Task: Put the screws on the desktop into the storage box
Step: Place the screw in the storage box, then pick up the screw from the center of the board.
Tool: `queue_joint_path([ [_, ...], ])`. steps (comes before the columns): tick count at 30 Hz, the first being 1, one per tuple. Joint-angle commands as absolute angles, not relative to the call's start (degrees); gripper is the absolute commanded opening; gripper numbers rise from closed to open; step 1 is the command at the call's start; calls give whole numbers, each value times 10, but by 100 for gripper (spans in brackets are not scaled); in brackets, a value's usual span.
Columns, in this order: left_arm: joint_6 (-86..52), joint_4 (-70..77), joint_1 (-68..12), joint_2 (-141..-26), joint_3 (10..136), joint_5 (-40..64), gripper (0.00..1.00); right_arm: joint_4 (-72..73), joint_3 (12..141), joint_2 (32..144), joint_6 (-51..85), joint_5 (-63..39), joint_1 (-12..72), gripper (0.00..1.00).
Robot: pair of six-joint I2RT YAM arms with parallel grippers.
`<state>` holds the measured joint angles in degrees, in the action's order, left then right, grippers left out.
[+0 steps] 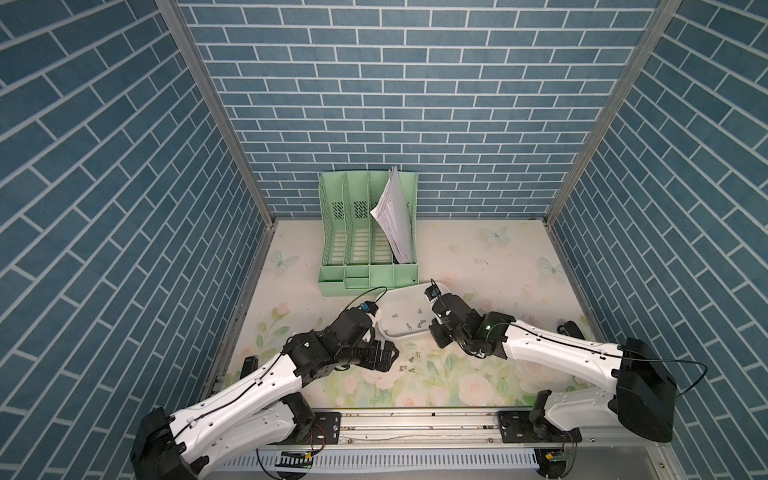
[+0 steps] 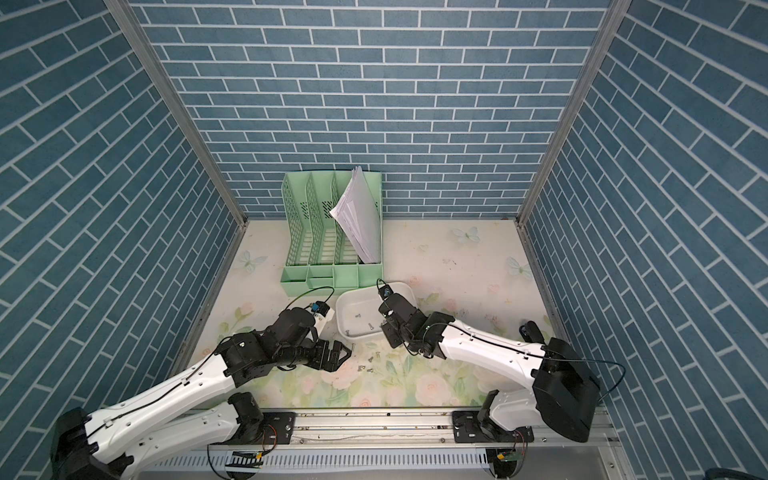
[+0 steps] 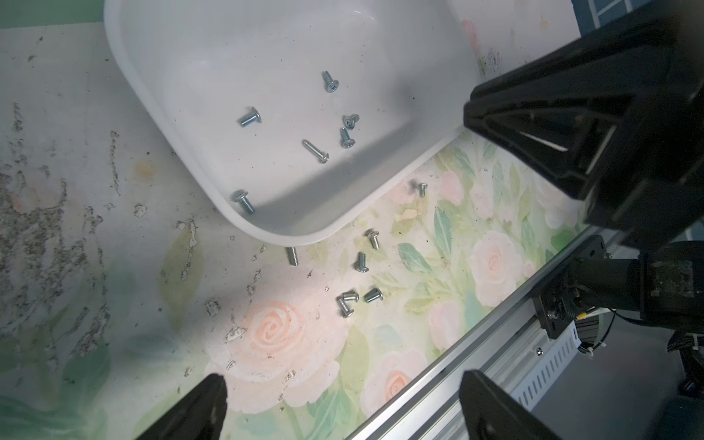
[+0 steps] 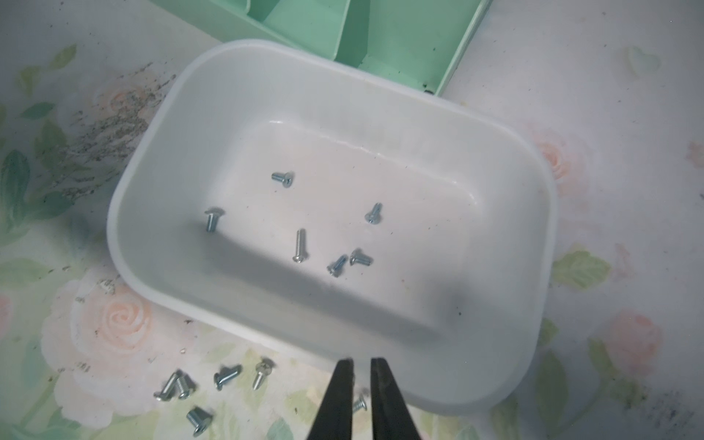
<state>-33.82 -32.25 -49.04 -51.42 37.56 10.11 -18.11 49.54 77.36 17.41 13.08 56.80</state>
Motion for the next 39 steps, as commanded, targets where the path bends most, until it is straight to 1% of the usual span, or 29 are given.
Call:
queue_joint_path([
  [1,-334,-318,-488,-515,376,92,100,-154,519,792,134,105,551,15],
  [5,-337,-319,-488,-512,374,92,100,-155,529,798,131,109,546,16],
  [10,-340,-314,-488,-508,367,92,100,-174,504,774,151,112,544,24],
  [13,-339,-312,-488,-508,367,91,100,-189,472,744,180,109,547,28],
  [18,-337,-308,-488,-511,367,92,100,-226,417,690,226,115,560,31],
  [25,-334,-297,-488,-526,368,96,100,-253,357,656,285,119,588,36],
  [30,-332,-296,-488,-532,370,99,100,-229,327,660,313,111,594,38],
  [34,-332,-300,-488,-529,372,98,100,-198,313,682,318,104,597,40],
  [39,-334,-305,-488,-525,371,96,100,-166,309,716,318,87,601,40],
])
